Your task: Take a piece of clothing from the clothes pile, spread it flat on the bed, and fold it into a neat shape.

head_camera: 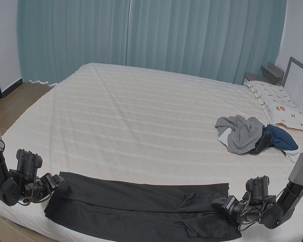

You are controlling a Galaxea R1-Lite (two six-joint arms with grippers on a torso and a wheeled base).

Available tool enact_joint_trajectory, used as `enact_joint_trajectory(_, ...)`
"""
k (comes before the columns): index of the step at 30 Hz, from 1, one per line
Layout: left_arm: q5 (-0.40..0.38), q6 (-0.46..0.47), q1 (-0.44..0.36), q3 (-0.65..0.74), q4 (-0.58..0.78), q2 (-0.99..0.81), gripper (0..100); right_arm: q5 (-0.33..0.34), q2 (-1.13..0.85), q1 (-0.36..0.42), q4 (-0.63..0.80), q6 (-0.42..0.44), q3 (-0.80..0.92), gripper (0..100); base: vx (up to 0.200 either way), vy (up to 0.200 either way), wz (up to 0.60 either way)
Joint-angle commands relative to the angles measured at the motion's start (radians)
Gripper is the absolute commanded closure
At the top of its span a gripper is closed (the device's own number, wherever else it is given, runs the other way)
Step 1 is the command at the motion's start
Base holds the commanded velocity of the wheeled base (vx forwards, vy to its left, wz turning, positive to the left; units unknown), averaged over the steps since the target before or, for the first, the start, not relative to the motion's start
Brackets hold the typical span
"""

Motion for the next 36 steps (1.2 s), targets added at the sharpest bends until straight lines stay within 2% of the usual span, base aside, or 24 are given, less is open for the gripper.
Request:
enact_joint_trajectory(1, -0.003, -0.005, 0.027, -0.019, -0.004, -0.045, 0, 0.003, -0.086, -0.035, 0.008, 0.000, -0.007, 0, 0.000, 0.000, 0.00)
enact_joint_trajectory(6, -0.014, -0.048, 0.026, -0.113, 0.001, -0.019, 0, 0.020, -0.106, -0.081, -0.002, 0.012, -0.016, 0, 0.000, 0.000, 0.00)
enact_joint_trajectory(12, -0.009, -0.049, 0.015, -0.222, -0.004, 0.147, 0, 0.110, -0.089, -0.124, -0.002, 0.035, -0.033, 0, 0.000, 0.000, 0.00)
enact_joint_trajectory(20, -0.007, -0.049, 0.012, -0.303, -0.004, 0.245, 0, 0.144, -0.071, -0.160, 0.008, 0.035, -0.069, 0, 0.000, 0.000, 0.00)
enact_joint_trajectory(21, -0.003, -0.049, 0.010, -0.309, -0.004, 0.253, 100, 0.146, -0.068, -0.160, 0.008, 0.035, -0.069, 0, 0.000, 0.000, 0.00)
enact_joint_trajectory(25, 0.011, -0.058, 0.007, -0.300, -0.004, 0.253, 100, 0.141, -0.028, -0.163, 0.003, 0.036, -0.102, 0, 0.000, 0.000, 0.00)
enact_joint_trajectory(30, 0.049, -0.120, 0.015, -0.304, -0.004, 0.254, 100, 0.135, 0.041, -0.185, 0.008, 0.036, -0.163, 0, 0.000, 0.000, 0.00)
enact_joint_trajectory(36, 0.057, -0.127, 0.016, -0.300, -0.005, 0.256, 100, 0.133, 0.109, -0.183, 0.001, 0.036, -0.212, 0, 0.000, 0.000, 0.00)
